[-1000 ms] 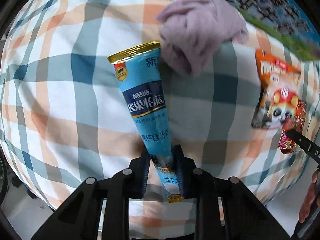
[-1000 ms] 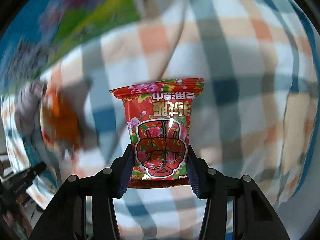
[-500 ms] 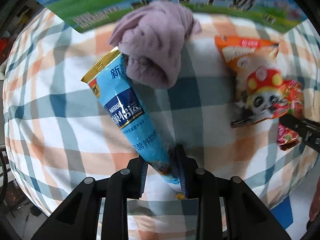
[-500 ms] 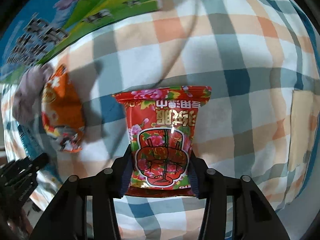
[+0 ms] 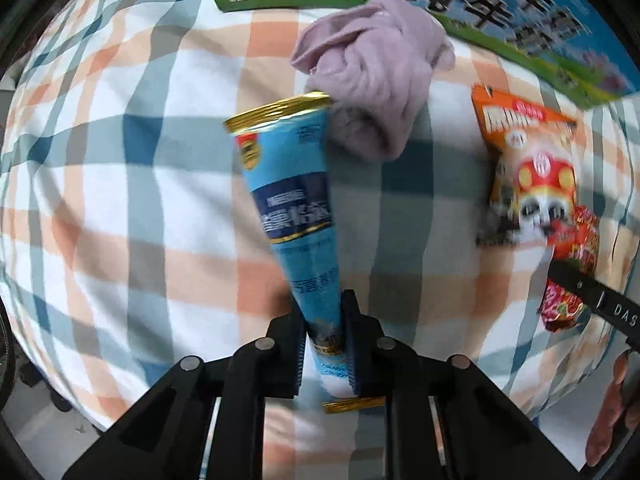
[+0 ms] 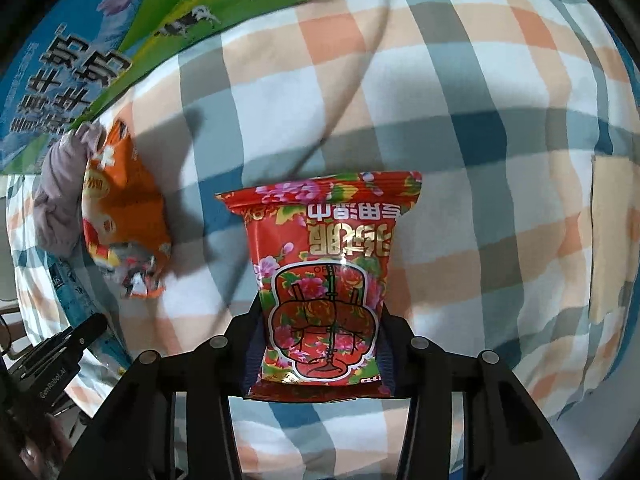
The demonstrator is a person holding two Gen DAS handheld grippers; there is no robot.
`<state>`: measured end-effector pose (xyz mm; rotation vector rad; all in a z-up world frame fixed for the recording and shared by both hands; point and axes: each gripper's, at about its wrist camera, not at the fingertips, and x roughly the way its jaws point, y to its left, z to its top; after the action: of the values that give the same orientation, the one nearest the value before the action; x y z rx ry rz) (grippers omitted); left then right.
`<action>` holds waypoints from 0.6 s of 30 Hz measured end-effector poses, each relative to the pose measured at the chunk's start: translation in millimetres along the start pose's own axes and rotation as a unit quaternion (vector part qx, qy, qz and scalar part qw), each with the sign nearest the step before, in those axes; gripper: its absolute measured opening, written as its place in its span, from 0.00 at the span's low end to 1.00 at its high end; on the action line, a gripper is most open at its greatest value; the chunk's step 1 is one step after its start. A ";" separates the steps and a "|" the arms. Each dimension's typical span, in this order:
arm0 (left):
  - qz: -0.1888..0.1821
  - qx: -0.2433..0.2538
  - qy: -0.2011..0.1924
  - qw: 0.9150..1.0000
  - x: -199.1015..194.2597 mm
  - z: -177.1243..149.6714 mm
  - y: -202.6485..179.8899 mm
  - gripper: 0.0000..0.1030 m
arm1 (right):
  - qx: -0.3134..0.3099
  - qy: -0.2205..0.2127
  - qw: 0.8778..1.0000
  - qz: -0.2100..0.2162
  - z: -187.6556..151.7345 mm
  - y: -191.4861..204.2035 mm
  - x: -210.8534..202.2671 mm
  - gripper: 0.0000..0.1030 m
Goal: Organize soft objects
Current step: 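Carry tube and red packet into the box and release both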
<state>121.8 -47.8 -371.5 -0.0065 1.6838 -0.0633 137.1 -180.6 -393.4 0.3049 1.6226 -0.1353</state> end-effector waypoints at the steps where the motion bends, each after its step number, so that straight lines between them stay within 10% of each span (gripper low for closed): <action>1: 0.002 0.007 0.001 1.000 -4.0 -4.3 -0.6 0.12 | -0.003 0.000 1.000 0.003 -2.0 0.3 -0.3 0.47; 18: -0.003 0.077 -0.142 0.987 -154.4 -2.4 -36.5 0.12 | -0.074 -0.094 0.991 0.055 -29.6 39.2 -110.9 0.46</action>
<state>135.9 -77.7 -216.3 0.0912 1.3901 -0.1886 125.0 -147.7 -277.3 0.2578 1.4166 0.0396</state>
